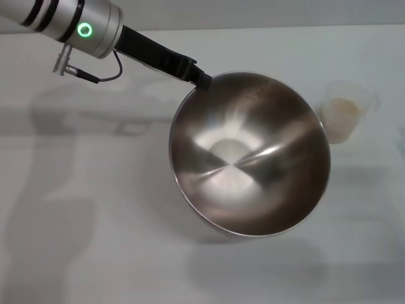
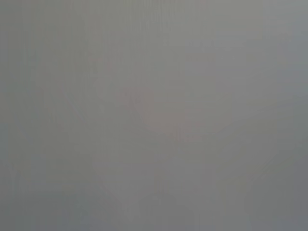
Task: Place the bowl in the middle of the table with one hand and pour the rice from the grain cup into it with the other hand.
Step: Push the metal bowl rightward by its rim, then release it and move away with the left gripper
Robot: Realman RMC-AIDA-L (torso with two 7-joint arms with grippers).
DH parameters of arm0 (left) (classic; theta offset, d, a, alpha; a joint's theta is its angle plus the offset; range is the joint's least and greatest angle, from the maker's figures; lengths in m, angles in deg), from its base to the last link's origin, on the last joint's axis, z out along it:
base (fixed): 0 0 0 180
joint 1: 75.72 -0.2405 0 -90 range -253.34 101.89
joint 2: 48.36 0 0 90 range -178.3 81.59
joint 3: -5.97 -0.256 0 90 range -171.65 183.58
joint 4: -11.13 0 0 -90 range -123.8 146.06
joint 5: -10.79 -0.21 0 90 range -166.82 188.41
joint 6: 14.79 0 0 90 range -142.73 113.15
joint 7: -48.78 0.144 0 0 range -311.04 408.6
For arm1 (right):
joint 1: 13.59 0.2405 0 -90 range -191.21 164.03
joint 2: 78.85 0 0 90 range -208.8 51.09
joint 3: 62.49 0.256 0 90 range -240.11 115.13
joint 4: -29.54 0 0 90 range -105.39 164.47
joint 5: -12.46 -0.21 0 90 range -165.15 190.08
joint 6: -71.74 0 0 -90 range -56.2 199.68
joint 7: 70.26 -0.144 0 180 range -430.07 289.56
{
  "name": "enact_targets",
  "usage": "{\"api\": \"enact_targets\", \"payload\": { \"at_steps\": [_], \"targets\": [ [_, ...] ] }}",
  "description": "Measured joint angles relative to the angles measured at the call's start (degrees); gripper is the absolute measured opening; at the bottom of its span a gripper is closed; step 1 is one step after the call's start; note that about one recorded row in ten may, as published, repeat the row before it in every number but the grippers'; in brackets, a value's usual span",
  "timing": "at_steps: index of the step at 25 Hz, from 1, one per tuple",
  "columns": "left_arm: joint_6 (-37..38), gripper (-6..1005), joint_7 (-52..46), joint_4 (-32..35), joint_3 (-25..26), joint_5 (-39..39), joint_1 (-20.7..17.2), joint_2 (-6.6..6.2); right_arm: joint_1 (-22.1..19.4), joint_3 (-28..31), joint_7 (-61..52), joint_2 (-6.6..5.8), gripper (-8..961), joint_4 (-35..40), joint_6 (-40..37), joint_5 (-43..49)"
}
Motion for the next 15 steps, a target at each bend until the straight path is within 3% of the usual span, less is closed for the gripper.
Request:
{"api": "enact_targets", "payload": {
  "at_steps": [14,15],
  "targets": [
    [2.2,34,0.0,-2.5,0.0,0.2,-3.0,0.91,0.0,-0.8,0.0,0.00,835,0.0,0.0,0.0],
    [2.4,71,0.0,-2.6,0.0,0.2,-3.1,1.04,0.0,-0.8,0.0,0.00,835,0.0,0.0,0.0]
  ]
}}
